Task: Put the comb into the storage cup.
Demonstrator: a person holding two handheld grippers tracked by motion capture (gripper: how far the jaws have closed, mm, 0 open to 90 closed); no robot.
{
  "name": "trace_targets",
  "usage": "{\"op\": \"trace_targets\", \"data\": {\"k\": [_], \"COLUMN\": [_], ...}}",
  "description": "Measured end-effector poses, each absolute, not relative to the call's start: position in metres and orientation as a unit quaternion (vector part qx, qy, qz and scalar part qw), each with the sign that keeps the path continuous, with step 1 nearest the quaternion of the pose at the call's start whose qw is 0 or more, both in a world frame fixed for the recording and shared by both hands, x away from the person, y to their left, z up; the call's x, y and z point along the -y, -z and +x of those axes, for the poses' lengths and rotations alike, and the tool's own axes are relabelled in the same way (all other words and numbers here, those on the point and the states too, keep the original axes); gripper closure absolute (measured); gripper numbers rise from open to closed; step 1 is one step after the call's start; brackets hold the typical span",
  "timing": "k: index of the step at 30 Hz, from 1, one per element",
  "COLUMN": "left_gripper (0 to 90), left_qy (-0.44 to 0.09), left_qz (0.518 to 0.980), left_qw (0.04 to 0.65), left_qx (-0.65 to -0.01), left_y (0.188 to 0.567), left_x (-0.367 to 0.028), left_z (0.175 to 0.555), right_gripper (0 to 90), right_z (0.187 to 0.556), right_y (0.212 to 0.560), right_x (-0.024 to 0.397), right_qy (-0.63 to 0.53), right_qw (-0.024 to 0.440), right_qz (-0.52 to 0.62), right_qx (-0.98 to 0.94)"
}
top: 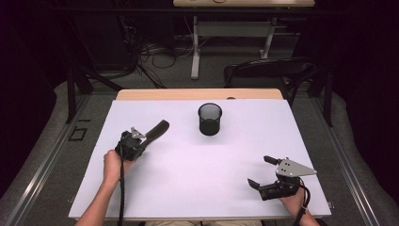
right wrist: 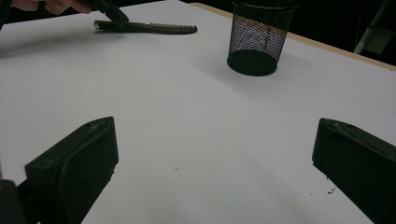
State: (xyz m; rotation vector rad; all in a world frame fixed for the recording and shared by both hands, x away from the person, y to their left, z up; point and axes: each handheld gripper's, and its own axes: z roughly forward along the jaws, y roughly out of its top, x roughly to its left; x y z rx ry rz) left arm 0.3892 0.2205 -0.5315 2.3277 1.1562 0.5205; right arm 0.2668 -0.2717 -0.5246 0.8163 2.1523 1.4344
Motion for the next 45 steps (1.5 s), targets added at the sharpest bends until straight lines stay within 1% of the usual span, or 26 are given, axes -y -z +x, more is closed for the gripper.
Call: {"op": "trace_targets", "data": {"k": [1,2,4,6,7,8,9,10,11,16,20,26,28,31,40,45], "left_gripper": [82.9,82.9,79.6,72.1,72.1,69.3,61.7,59.5,59.5,43.9,33.4,20.7,17.2,14.6,0.8,0.0], "left_qy": [-0.186,-0.179,-0.177,-0.168,-0.165,-0.162,-0.159,-0.157,-0.156,-0.153,-0.155,-0.156,-0.152,-0.15,-0.139,-0.13], "left_qz": [0.852,0.853,0.854,0.855,0.855,0.857,0.856,0.856,0.856,0.854,0.856,0.858,0.859,0.86,0.865,0.869], "left_qw": [0.247,0.25,0.255,0.259,0.261,0.259,0.261,0.262,0.263,0.262,0.256,0.242,0.236,0.228,0.205,0.193], "left_qx": [-0.423,-0.422,-0.418,-0.417,-0.417,-0.415,-0.417,-0.417,-0.418,-0.422,-0.421,-0.426,-0.429,-0.431,-0.437,-0.437], "left_y": [0.53,0.529,0.526,0.523,0.522,0.52,0.519,0.518,0.517,0.509,0.504,0.497,0.495,0.493,0.491,0.492], "left_x": [-0.221,-0.222,-0.223,-0.223,-0.223,-0.223,-0.223,-0.224,-0.224,-0.226,-0.226,-0.228,-0.228,-0.229,-0.226,-0.225], "left_z": [0.388,0.388,0.386,0.386,0.386,0.386,0.386,0.387,0.387,0.389,0.391,0.396,0.399,0.403,0.415,0.422], "right_gripper": [0.0,0.0,0.0,0.0,0.0,0.0,0.0,0.0,0.0,0.0,0.0,0.0,0.0,0.0,0.0,0.0], "right_z": [0.267,0.267,0.267,0.267,0.267,0.267,0.267,0.267,0.267,0.267,0.268,0.268,0.268,0.268,0.268,0.268], "right_y": [0.525,0.525,0.524,0.525,0.525,0.525,0.525,0.525,0.525,0.525,0.525,0.525,0.525,0.525,0.526,0.526], "right_x": [0.272,0.272,0.272,0.272,0.272,0.272,0.272,0.272,0.272,0.272,0.271,0.271,0.271,0.271,0.271,0.27], "right_qy": [-0.515,-0.515,-0.513,-0.515,-0.515,-0.517,-0.515,-0.515,-0.515,-0.514,-0.514,-0.514,-0.512,-0.514,-0.513,-0.513], "right_qw": [0.213,0.213,0.214,0.214,0.214,0.214,0.213,0.212,0.212,0.212,0.211,0.211,0.212,0.211,0.208,0.207], "right_qz": [0.293,0.293,0.294,0.294,0.294,0.295,0.295,0.295,0.295,0.296,0.296,0.295,0.295,0.295,0.297,0.298], "right_qx": [-0.777,-0.777,-0.778,-0.776,-0.776,-0.774,-0.776,-0.776,-0.776,-0.776,-0.776,-0.777,-0.778,-0.777,-0.778,-0.778]}}
